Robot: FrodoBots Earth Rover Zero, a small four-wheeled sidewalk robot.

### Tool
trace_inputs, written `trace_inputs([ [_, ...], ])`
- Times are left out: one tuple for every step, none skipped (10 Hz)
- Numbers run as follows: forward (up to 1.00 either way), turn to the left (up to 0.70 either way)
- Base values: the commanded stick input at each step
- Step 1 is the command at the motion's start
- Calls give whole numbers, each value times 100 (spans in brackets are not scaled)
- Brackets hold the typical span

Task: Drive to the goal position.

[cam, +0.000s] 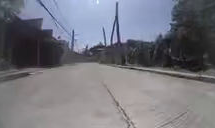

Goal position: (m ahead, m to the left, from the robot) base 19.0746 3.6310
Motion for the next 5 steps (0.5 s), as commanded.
trace_inputs([
  [85, 0],
  [85, 0],
  [85, 0],
  [85, 0],
  [85, 0],
])
